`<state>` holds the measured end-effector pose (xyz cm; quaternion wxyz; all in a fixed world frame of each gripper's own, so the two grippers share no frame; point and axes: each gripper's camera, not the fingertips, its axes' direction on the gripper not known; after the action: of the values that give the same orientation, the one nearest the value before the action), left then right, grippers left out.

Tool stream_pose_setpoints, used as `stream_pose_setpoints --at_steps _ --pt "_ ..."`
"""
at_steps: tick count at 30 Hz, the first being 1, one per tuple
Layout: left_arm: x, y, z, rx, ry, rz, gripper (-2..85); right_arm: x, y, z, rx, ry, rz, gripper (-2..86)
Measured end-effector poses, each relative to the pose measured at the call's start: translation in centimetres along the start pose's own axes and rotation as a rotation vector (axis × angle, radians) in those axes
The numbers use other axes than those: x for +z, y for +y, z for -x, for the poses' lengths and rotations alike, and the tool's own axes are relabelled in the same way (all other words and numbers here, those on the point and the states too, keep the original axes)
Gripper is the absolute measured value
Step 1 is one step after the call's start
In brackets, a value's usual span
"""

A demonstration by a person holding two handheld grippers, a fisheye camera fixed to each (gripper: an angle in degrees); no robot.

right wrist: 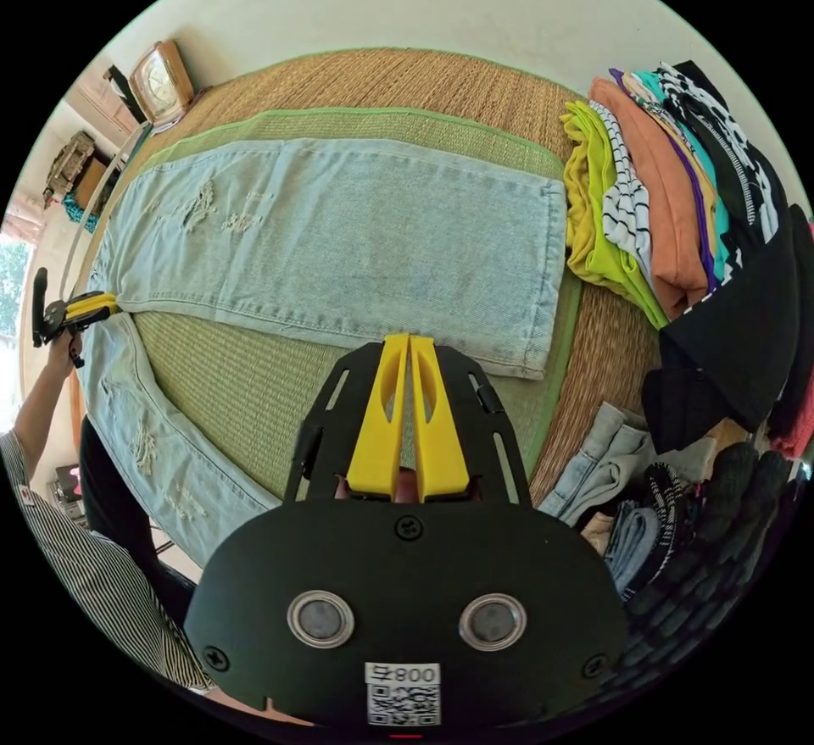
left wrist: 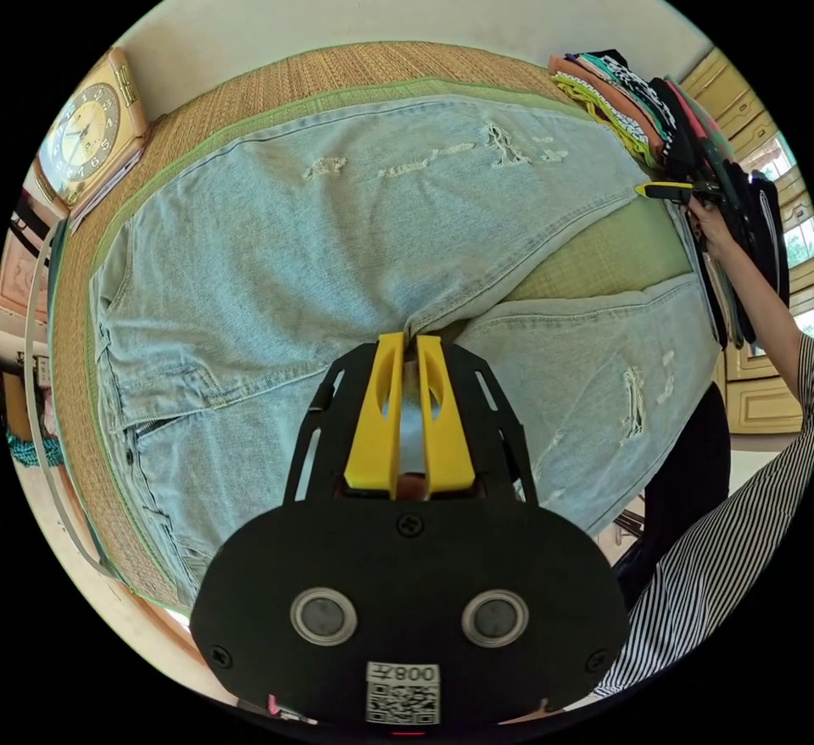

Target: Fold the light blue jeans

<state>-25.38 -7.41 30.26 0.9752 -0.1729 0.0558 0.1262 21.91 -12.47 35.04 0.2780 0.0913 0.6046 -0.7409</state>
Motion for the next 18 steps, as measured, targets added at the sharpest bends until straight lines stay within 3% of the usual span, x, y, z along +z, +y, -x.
stream_pose_setpoints --at_steps 5,11,13,18 --pt "0.2 1.5 0.8 -0.016 0.016 0.006 4.4 0.8 -1.2 -1.5 0.061 -0.075 0.022 -0.1" --pt "-1.3 5.8 0.4 0.008 0.11 -0.079 7.1 -1.5 3.9 0.3 0.053 -0.056 -0.044 4.4" --pt "-1.1 7.5 0.2 -0.002 0.083 -0.073 7.4 -1.3 7.1 1.9 0.034 -0.075 0.006 8.5" --pt "0.2 11.5 1.7 -0.085 0.1 -0.038 7.3 0.9 12.0 4.6 0.019 -0.061 0.095 8.3"
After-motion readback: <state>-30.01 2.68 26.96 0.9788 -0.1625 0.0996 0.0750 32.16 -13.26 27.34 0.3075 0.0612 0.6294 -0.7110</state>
